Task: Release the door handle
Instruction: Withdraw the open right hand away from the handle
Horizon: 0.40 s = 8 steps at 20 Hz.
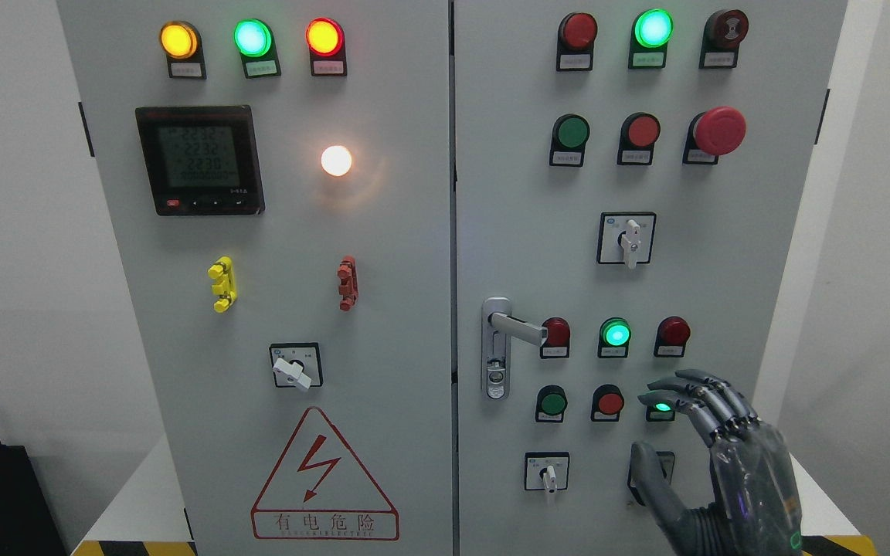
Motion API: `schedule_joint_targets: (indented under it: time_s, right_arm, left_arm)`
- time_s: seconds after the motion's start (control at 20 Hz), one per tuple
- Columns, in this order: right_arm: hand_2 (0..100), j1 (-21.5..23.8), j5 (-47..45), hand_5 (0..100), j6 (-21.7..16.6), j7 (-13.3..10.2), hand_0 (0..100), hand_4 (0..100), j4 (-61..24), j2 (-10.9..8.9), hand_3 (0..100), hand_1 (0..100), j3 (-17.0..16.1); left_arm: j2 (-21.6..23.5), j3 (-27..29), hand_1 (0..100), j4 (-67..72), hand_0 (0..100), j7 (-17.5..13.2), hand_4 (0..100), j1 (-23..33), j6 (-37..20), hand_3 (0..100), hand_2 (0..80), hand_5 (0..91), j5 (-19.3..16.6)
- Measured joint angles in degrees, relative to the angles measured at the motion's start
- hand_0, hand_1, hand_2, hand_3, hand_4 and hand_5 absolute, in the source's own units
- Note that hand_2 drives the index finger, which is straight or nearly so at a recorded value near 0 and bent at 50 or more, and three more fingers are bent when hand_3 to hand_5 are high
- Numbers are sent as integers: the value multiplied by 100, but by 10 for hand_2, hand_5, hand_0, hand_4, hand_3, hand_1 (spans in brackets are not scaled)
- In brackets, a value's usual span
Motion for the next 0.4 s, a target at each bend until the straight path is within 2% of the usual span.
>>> schedule_joint_targets:
  time_s: [0.2,0.4]
  right_arm:
    - [0,-24,-49,0,0,9,526,0,-55,-35,0,194,-44]
    - [0,-62,-54,0,28,115,520,0,-111,43,0,202,22]
  left_arm:
    - [1,0,389,0,120,0,0,0,0,0,0,0,0]
    - [2,0,389,0,120,0,0,0,0,0,0,0,0]
